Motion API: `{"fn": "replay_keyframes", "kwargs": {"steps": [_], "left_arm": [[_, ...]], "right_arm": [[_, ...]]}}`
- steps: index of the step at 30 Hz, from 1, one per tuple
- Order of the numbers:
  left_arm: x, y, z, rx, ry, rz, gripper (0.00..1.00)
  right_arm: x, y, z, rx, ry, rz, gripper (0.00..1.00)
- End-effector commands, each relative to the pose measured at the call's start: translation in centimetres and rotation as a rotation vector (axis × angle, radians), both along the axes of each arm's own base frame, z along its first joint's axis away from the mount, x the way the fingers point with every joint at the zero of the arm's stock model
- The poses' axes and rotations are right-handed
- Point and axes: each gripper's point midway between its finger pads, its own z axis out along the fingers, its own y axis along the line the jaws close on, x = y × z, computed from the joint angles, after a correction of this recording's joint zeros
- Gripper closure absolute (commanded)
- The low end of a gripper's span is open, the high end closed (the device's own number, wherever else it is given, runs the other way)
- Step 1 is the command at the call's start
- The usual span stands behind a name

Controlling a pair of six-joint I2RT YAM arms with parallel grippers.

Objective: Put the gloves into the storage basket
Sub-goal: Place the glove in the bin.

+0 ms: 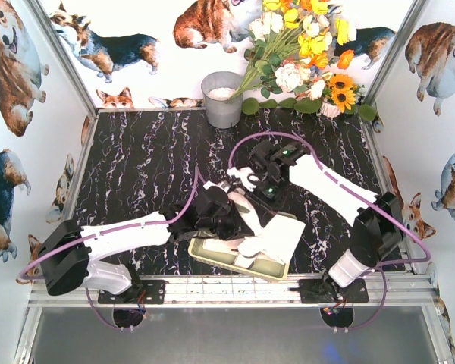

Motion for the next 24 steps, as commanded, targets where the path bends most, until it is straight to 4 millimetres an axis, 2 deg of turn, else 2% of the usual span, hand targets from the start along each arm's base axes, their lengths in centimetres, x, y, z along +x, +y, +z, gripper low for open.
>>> {"fn": "replay_keyframes", "kwargs": {"steps": [1, 4, 6, 13, 14, 15, 24], "left_arm": [[-3.4, -1.3, 1.2, -0.081, 0.094, -0.098, 0.91], [-3.6, -0.5, 0.9, -0.067, 0.129, -0.057, 0.81], [-4.0, 0.4, -0.2, -0.054, 0.158, -0.03, 0.75], [-3.2, 2.9, 0.5, 0.025, 0.1, 0.053, 0.4], [-3.0, 3.5, 0.3, 0.048, 0.09, 0.07, 0.38], [-2.5, 3.5, 1.6, 0.041, 0.065, 0.085, 0.37], [-0.9, 7.9, 3.0, 0.182, -0.04, 0.215, 0.36]], "right_arm": [[2.8, 4.9, -0.6, 0.195, -0.148, 0.12, 1.0], [2.6, 5.6, -1.8, 0.203, -0.149, 0.147, 1.0], [3.0, 5.9, -2.4, 0.2, -0.154, 0.151, 1.0], [4.1, 6.4, -3.0, 0.18, -0.171, 0.166, 1.0], [4.1, 6.4, -2.9, 0.176, -0.172, 0.169, 1.0], [4.1, 6.4, -3.0, 0.172, -0.168, 0.173, 1.0], [2.3, 5.1, -3.0, 0.119, -0.138, 0.232, 1.0]]}}
